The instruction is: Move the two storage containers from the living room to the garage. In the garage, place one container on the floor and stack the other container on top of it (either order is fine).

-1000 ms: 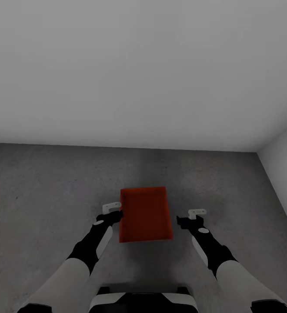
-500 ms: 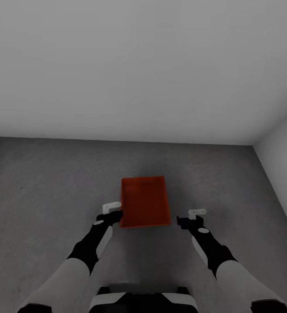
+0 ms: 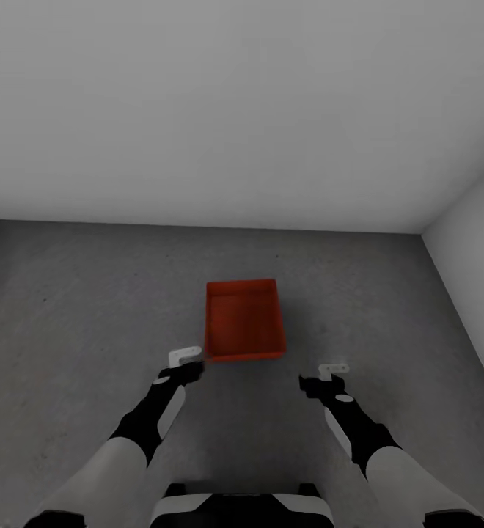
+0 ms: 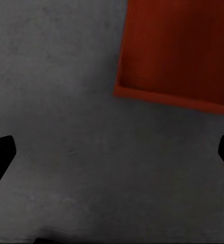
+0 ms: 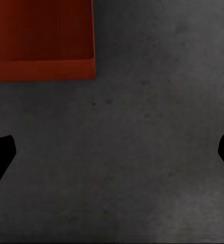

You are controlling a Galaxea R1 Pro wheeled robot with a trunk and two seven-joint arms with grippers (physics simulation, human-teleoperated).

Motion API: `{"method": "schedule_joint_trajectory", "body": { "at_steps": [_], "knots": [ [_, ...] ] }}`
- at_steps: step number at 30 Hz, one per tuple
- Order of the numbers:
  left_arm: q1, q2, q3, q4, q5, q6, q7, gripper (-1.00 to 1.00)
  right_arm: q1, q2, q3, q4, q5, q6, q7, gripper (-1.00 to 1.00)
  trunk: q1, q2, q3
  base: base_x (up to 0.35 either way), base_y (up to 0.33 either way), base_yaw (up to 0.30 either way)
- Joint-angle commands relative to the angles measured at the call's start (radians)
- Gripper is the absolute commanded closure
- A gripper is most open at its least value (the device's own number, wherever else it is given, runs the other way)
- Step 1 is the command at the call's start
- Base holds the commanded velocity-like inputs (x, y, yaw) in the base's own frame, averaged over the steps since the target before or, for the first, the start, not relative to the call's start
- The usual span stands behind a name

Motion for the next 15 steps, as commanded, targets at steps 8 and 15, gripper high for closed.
{"method": "schedule_joint_trajectory", "body": {
  "at_steps": [8,15],
  "knots": [
    [0.0,0.064,0.0,0.125,0.076,0.005,0.004,-1.0,0.002,-0.012,0.003,0.185,-0.005,0.02,-0.006,-1.0,0.0,-0.001,-0.001,-0.021,0.0,0.0],
    [0.0,0.126,0.0,0.382,0.103,-0.008,-0.004,-1.0,0.002,-0.047,0.002,0.364,-0.003,0.013,-0.007,-1.0,0.0,-0.001,-0.001,-0.001,0.0,0.0]
  ]
}}
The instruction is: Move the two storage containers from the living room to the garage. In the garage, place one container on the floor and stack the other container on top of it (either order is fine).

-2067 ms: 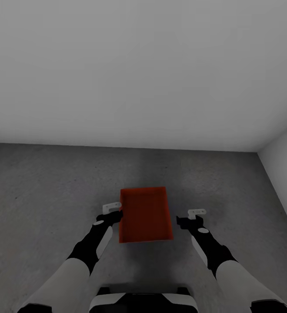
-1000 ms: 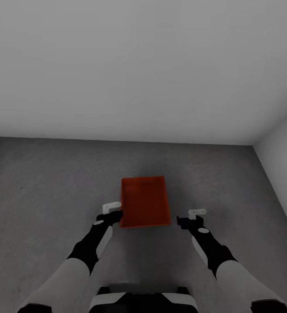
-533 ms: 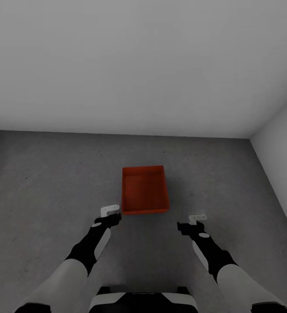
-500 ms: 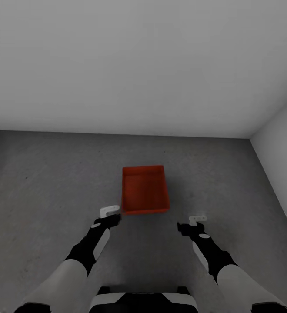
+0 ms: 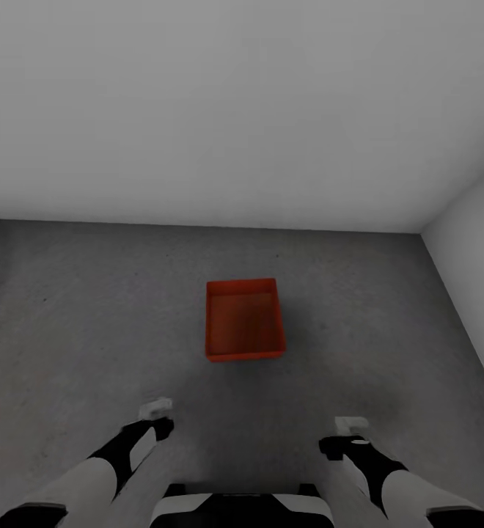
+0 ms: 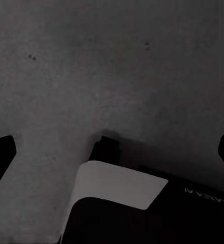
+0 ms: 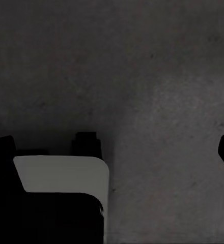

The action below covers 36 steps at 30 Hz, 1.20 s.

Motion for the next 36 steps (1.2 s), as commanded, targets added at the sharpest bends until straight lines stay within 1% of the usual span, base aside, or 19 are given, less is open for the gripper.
{"method": "schedule_joint_trajectory", "body": {
  "at_steps": [1,2,3,4,6,8,10,13,16,18,20,21,22,24,26,28,32,33,36],
  "knots": [
    [0.0,0.009,-0.004,0.017,0.011,0.004,0.005,-1.0,0.0,-0.005,0.008,0.013,-0.002,0.004,-0.002,-1.0,0.0,-0.001,-0.001,0.0,0.0,0.0],
    [0.0,0.027,-0.004,0.051,0.019,0.003,0.004,-1.0,0.0,-0.014,0.008,0.036,-0.003,-0.001,-0.001,-1.0,0.0,-0.001,-0.001,0.0,0.0,0.0],
    [0.0,0.035,-0.004,0.067,0.023,0.002,0.003,-1.0,0.0,-0.018,0.008,0.046,-0.004,-0.005,0.0,-1.0,0.0,-0.001,-0.001,0.0,0.0,0.0],
    [0.0,0.05,-0.004,0.098,0.031,-0.004,0.002,-1.0,0.0,-0.027,0.008,0.065,-0.004,-0.015,0.0,-1.0,0.0,-0.001,-0.001,0.0,0.0,0.0],
    [0.0,0.066,-0.004,0.143,0.038,-0.023,0.002,-1.0,0.0,-0.037,0.009,0.096,-0.005,-0.033,0.0,-1.0,0.0,-0.001,-0.001,0.0,0.0,0.0],
    [0.0,0.083,-0.005,0.194,0.043,-0.063,0.001,-1.0,0.009,-0.046,0.008,0.123,-0.007,-0.056,0.0,-1.0,0.0,-0.001,-0.001,0.0,0.0,0.0],
    [0.001,0.096,-0.005,0.211,0.045,-0.088,0.001,-1.0,0.031,-0.056,0.009,0.131,-0.006,-0.067,0.0,-1.0,0.0,-0.001,-0.001,0.0,0.0,0.0],
    [0.001,0.113,-0.006,0.223,0.046,-0.109,0.001,-1.0,0.068,-0.069,0.009,0.138,-0.006,-0.074,0.001,-1.0,0.0,-0.001,-0.001,0.0,0.0,0.0],
    [0.0,0.124,-0.006,0.227,0.045,-0.115,0.001,-1.0,0.098,-0.073,0.009,0.14,-0.007,-0.077,0.001,-1.0,0.0,-0.001,-0.001,0.0,0.0,0.0],
    [0.0,0.134,-0.006,0.228,0.044,-0.118,0.001,-1.0,0.134,-0.077,0.009,0.14,-0.007,-0.083,0.002,-1.0,0.0,-0.001,-0.001,0.0,0.0,0.0],
    [0.008,0.147,-0.006,0.229,0.043,-0.119,0.001,-1.0,0.189,-0.079,0.008,0.141,-0.008,-0.123,0.002,-1.0,0.0,-0.001,0.0,0.0,0.0,0.0],
    [0.016,0.15,-0.006,0.229,0.042,-0.12,0.001,-1.0,0.211,-0.077,0.008,0.141,-0.009,-0.144,0.001,-1.0,0.0,-0.001,0.0,0.0,0.0,0.0],
    [0.039,0.153,-0.006,0.229,0.041,-0.122,0.001,-1.0,0.241,-0.075,0.008,0.141,-0.009,-0.169,-0.002,-1.0,0.0,-0.001,0.002,0.0,0.0,0.0],
    [0.07,0.154,-0.006,0.229,0.039,-0.137,0.001,-1.0,0.263,-0.074,0.007,0.141,-0.009,-0.187,-0.003,-1.0,0.0,-0.001,0.004,0.0,0.0,0.0],
    [0.09,0.155,-0.006,0.23,0.041,-0.166,0.001,-1.0,0.27,-0.074,0.007,0.141,-0.009,-0.201,-0.001,-1.0,0.0,-0.001,0.007,0.0,0.0,0.0],
    [0.1,0.154,-0.006,0.231,0.042,-0.177,0.001,-1.0,0.271,-0.073,0.007,0.141,-0.009,-0.206,0.0,-1.0,0.0,-0.001,0.01,0.0,0.0,0.0],
    [0.142,0.148,-0.006,0.23,0.042,-0.187,0.001,-1.0,0.272,-0.072,0.007,0.141,-0.011,-0.208,0.001,-1.0,0.0,-0.001,0.017,0.0,0.0,0.0],
    [0.161,0.146,-0.006,0.231,0.043,-0.188,0.001,-1.0,0.273,-0.07,0.007,0.141,-0.016,-0.208,0.002,-1.0,0.0,-0.001,0.018,0.0,0.0,0.0],
    [0.183,0.147,-0.006,0.23,0.044,-0.189,0.001,-1.0,0.273,-0.07,0.007,0.141,-0.018,-0.209,0.002,-1.0,0.0,-0.001,0.023,0.0,0.0,0.0]
  ]
}}
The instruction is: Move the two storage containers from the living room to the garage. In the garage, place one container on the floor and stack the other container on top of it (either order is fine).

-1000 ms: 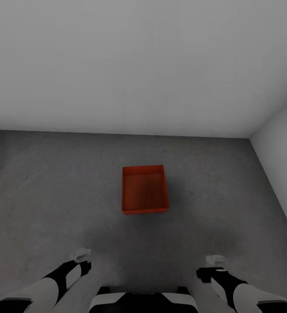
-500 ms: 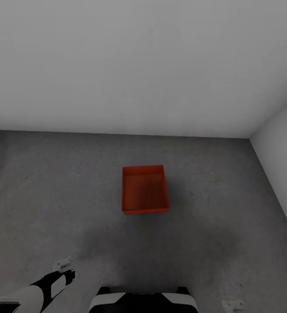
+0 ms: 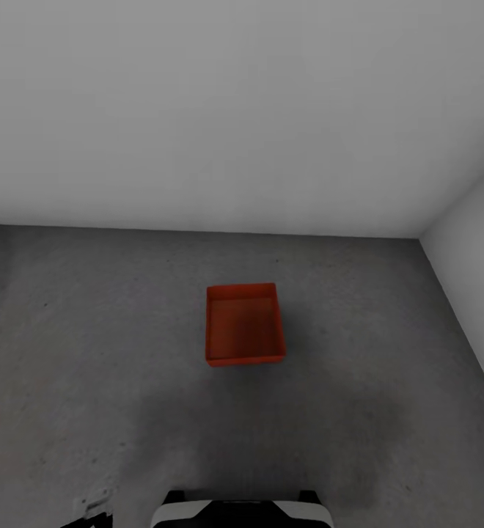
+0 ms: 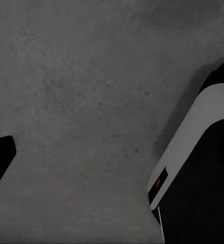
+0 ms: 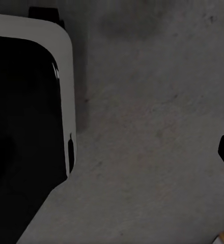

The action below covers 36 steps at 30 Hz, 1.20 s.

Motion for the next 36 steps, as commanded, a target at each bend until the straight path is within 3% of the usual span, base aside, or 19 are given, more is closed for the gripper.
{"method": "schedule_joint_trajectory", "body": {
  "at_steps": [1,4,10,16,36],
  "knots": [
    [0.015,0.0,-0.004,0.0,0.006,0.0,0.003,-1.0,-0.001,0.001,0.007,0.003,-0.004,-0.004,-0.002,-1.0,0.0,-0.001,0.001,0.0,0.0,0.0],
    [0.051,0.0,-0.004,0.0,0.005,-0.001,0.002,-1.0,0.009,0.003,0.008,0.003,-0.002,0.003,0.0,-1.0,0.0,-0.001,0.006,0.0,0.0,0.0],
    [0.079,-0.011,-0.004,0.001,0.006,0.0,0.003,-1.0,0.107,0.008,0.01,0.003,0.007,0.007,0.005,-1.0,0.0,-0.001,0.016,0.0,0.0,0.0],
    [0.12,-0.042,-0.004,-0.001,0.002,-0.001,0.002,-1.0,0.119,0.008,0.01,0.003,0.007,0.008,0.01,-1.0,0.0,-0.001,0.025,0.0,0.0,0.0],
    [0.127,-0.048,-0.004,-0.002,0.001,-0.001,0.002,-1.0,0.12,0.01,0.01,0.003,0.007,0.008,0.034,-1.0,0.0,-0.001,0.057,0.0,0.0,0.0]
  ]
}}
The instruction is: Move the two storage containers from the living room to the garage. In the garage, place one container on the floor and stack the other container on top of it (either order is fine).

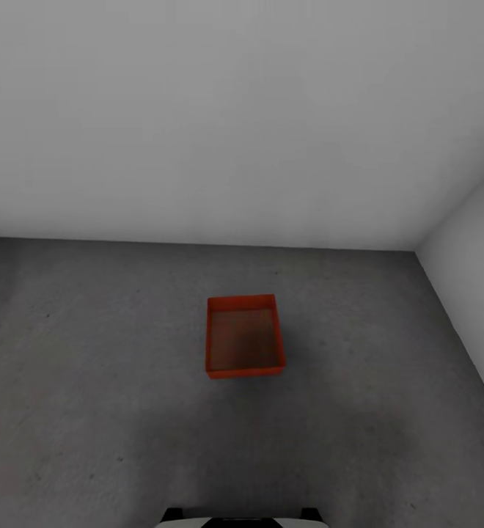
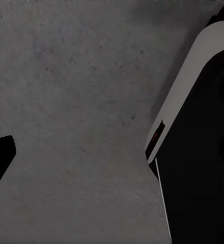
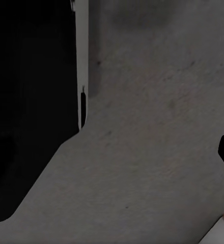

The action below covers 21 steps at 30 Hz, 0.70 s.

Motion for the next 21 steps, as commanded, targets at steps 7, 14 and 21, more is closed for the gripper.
{"method": "schedule_joint_trajectory", "body": {
  "at_steps": [7,14,21],
  "knots": [
    [0.0,0.0,-0.004,0.0,0.006,0.0,0.002,-1.0,0.0,0.009,0.008,0.003,-0.002,-0.006,-0.002,-1.0,0.0,-0.001,0.011,0.0,0.0,0.0],
    [0.0,0.0,-0.004,0.0,0.006,0.0,0.003,-1.0,0.002,0.015,0.009,0.003,-0.002,-0.004,0.0,-1.0,0.0,-0.001,0.022,0.0,0.0,0.0],
    [0.0,0.0,-0.004,0.0,0.006,0.0,0.002,-1.0,0.002,0.021,0.009,0.004,-0.003,0.002,0.001,-1.0,0.0,-0.001,0.033,0.0,0.0,0.0]
  ]
}}
